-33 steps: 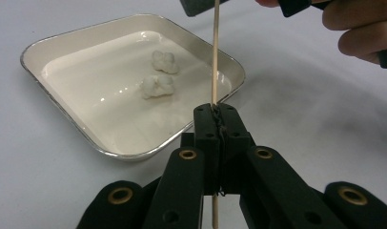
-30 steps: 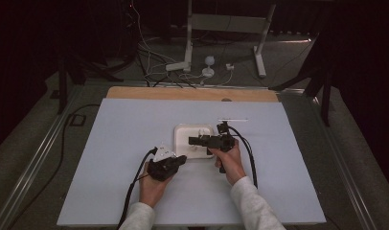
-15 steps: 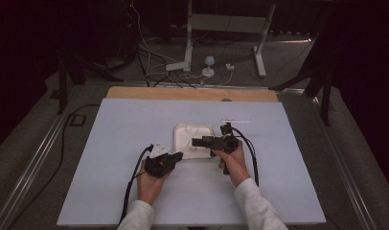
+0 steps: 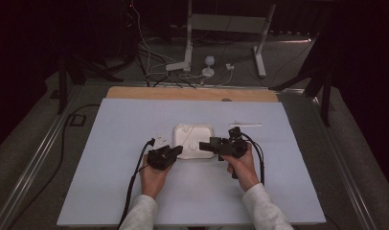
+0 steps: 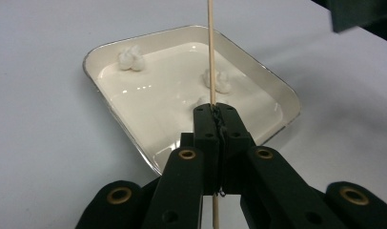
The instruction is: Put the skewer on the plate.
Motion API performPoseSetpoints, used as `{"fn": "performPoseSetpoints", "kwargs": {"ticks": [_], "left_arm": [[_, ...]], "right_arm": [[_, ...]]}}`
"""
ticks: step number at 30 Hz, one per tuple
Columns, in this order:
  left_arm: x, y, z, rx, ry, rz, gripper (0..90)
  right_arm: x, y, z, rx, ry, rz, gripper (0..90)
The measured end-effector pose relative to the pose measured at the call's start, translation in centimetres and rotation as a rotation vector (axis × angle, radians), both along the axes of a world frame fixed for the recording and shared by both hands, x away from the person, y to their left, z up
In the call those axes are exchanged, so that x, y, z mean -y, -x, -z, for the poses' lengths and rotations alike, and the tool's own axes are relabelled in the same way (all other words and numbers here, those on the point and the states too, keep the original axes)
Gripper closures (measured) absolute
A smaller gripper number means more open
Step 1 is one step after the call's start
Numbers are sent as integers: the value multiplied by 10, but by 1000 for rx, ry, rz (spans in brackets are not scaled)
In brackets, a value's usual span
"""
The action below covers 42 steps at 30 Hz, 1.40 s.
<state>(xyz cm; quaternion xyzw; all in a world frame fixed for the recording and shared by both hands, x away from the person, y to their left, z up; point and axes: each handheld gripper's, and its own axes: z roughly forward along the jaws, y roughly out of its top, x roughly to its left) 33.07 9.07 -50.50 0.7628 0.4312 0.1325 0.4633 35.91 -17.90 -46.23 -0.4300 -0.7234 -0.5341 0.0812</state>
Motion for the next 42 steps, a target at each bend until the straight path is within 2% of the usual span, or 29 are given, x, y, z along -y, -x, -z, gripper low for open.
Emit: {"fn": "performPoseSetpoints", "kwargs": {"ticks": [6, 14, 22, 33, 35, 39, 42], "left_arm": [[1, -4, 0, -24, 5, -37, 894], [5, -9, 3, -52, -8, -62, 891], [4, -13, 8, -103, -23, -109, 891], [4, -16, 11, -116, -42, -119, 879], [4, -16, 11, -113, -42, -120, 824], [3, -16, 10, -89, -23, -116, 615], [2, -14, 7, -69, 0, -95, 526]], "right_arm": [[9, 6, 2, 6, 11, 12, 190], [22, 16, 3, 37, 29, 41, 190], [34, 26, 2, 62, 46, 65, 189], [43, 34, 1, 91, 79, 74, 186], [45, 35, 0, 94, 75, 80, 186], [46, 36, 1, 99, 88, 82, 183], [47, 37, 2, 99, 94, 84, 180]]}}
